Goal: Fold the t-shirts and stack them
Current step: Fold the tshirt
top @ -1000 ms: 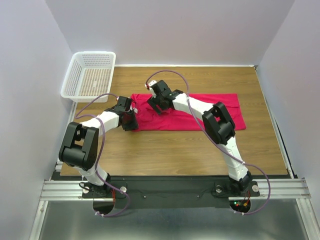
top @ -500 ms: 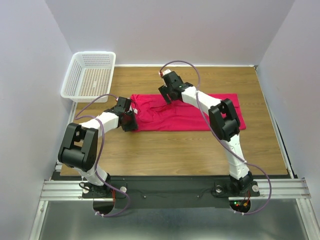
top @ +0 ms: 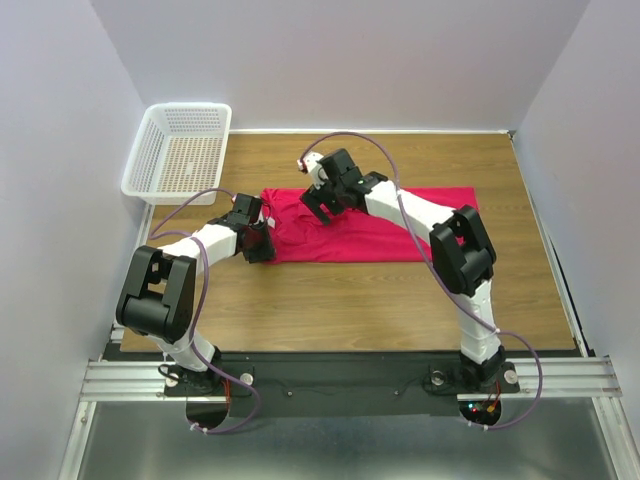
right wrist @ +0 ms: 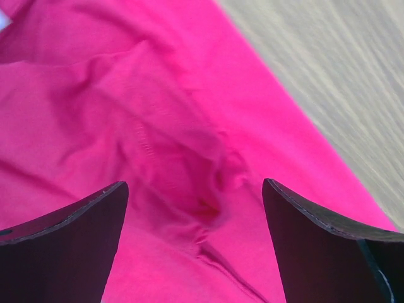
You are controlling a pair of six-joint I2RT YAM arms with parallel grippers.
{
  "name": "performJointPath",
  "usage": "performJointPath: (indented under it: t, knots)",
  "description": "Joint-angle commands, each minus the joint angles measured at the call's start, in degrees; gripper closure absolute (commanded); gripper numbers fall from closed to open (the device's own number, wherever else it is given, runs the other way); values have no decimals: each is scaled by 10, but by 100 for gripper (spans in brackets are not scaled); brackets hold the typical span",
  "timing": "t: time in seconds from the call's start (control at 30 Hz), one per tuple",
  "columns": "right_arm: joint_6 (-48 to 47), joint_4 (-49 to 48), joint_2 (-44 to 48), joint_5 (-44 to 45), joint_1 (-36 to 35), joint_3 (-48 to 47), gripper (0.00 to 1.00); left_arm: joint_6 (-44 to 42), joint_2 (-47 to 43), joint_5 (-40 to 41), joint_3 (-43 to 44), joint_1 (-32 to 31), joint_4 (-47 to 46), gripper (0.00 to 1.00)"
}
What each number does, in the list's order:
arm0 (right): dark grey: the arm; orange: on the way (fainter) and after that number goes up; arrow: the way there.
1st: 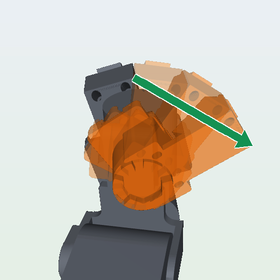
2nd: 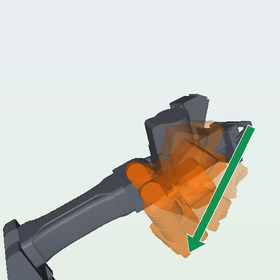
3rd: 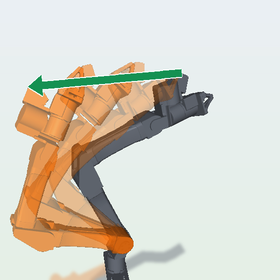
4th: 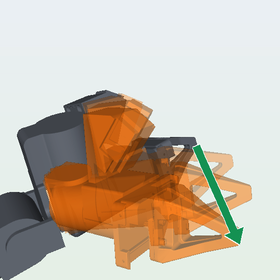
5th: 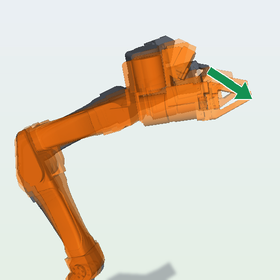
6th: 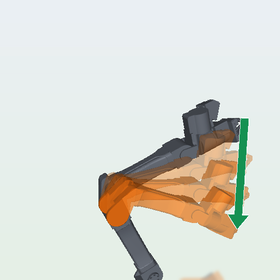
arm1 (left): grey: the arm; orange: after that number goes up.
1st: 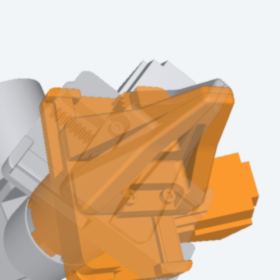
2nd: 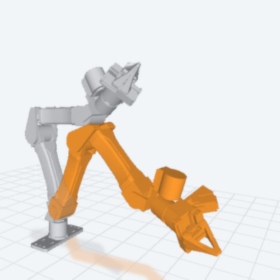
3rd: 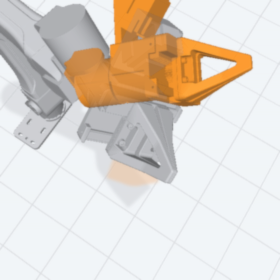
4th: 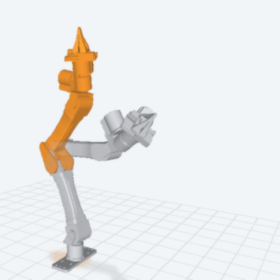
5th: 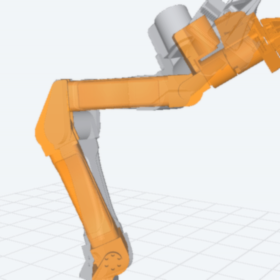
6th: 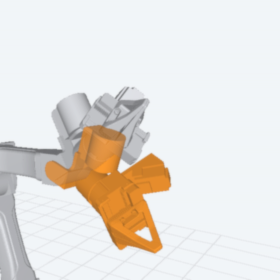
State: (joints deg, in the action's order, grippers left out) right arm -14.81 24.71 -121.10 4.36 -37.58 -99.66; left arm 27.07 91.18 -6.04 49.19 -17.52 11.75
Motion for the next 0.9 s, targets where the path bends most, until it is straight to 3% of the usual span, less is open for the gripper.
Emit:
performJointPath:
  t: [0.0, 0.63, 0.87]
  knots:
    - [-37, -21, 6, -31, -23, -4, 7, -7, -12, 0, -21, 2, 50, 64]
    - [-74, -24, -97, 117, -41, -69, 7, -11, -19, 2, -28, 2, 57, 64]
    - [-72, -26, -99, 132, -32, -78, 7, -11, -21, 2, -36, 3, 57, 64]
